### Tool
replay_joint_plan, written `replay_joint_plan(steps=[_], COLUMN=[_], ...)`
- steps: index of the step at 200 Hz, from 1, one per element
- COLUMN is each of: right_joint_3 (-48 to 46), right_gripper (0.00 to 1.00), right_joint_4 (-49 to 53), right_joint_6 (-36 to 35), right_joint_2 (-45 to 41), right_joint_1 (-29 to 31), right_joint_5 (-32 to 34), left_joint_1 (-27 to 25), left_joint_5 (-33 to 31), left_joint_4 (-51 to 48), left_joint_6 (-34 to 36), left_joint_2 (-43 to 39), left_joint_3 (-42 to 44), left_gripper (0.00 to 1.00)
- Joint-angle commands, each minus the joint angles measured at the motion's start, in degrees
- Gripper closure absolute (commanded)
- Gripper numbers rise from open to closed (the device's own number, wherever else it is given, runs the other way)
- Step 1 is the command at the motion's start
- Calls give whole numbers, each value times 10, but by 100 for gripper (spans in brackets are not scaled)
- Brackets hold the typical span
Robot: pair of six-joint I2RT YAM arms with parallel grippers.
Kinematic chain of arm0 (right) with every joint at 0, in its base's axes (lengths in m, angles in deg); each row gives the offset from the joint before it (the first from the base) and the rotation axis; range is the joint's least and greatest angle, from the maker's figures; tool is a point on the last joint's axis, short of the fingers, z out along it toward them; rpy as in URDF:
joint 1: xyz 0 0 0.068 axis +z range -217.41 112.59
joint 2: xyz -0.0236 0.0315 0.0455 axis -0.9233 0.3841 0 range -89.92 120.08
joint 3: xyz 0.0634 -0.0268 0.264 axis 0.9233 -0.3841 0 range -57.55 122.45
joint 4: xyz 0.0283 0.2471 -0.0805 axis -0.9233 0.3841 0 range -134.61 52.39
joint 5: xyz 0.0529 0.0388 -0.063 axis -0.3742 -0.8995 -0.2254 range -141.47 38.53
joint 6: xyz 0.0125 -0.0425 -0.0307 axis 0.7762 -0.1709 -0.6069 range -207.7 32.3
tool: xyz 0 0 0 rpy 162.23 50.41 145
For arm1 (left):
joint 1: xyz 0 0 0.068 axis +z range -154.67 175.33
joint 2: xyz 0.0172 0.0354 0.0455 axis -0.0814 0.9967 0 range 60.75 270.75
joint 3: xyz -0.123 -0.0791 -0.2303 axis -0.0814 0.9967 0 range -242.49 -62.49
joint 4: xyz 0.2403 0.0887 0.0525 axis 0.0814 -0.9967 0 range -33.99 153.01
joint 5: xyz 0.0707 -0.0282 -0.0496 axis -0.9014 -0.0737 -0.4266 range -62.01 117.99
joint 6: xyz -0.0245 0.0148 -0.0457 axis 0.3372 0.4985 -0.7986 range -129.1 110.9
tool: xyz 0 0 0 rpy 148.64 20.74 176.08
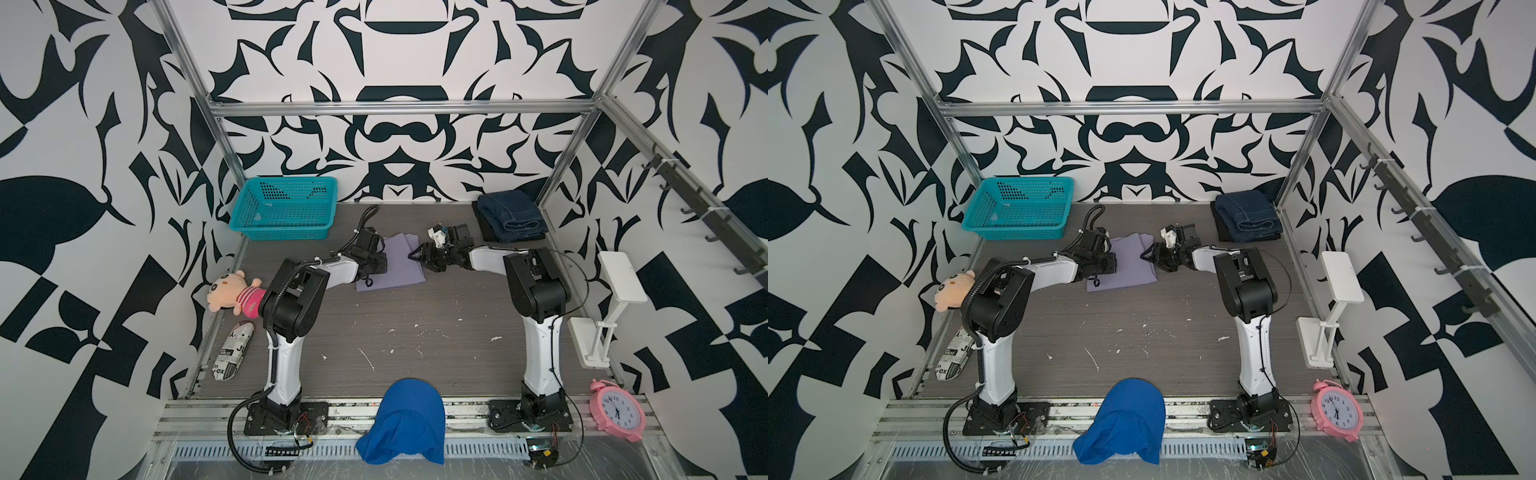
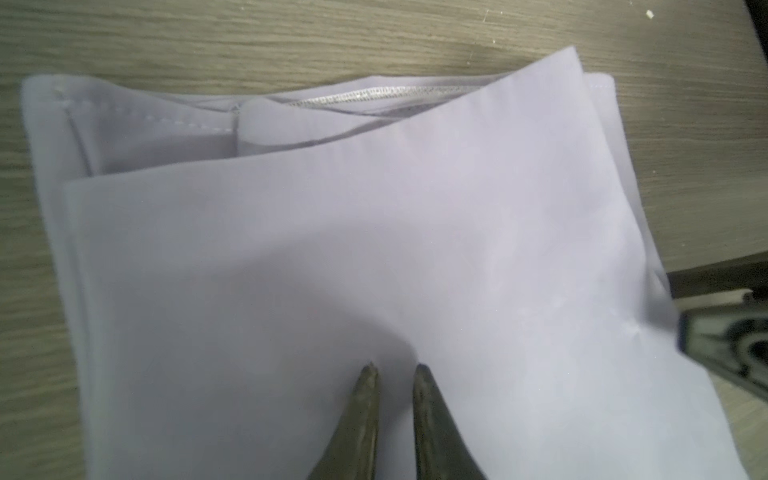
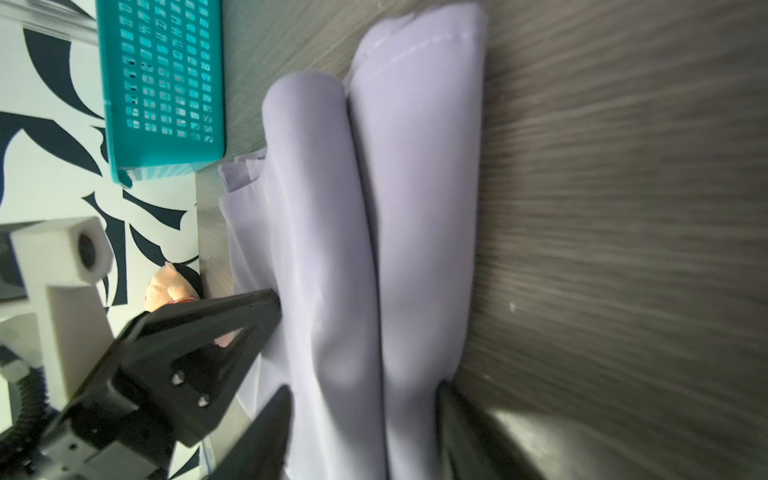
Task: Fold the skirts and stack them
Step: 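Grasp the folded skirt's edge with the right gripper and lift it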
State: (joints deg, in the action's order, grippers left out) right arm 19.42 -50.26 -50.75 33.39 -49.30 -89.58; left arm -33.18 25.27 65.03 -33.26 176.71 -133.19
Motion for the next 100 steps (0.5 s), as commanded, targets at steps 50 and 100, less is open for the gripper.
replay_joint_plan(steps=[50,100], right_joint_3=[95,119], right_gripper=[25,73], right_joint_4=[258,286], right_joint_6=[-95,-103], right_joint_2=[10,30], right_joint_1=[58,67], right_joint_5=[231,274], left_joint_1=[1,1], left_joint_5=[-8,-12], left_joint_4=[9,5], left_joint_6=[5,4], left_joint_2=[-4,-12], left_joint_3=[10,12], left_gripper=[80,81])
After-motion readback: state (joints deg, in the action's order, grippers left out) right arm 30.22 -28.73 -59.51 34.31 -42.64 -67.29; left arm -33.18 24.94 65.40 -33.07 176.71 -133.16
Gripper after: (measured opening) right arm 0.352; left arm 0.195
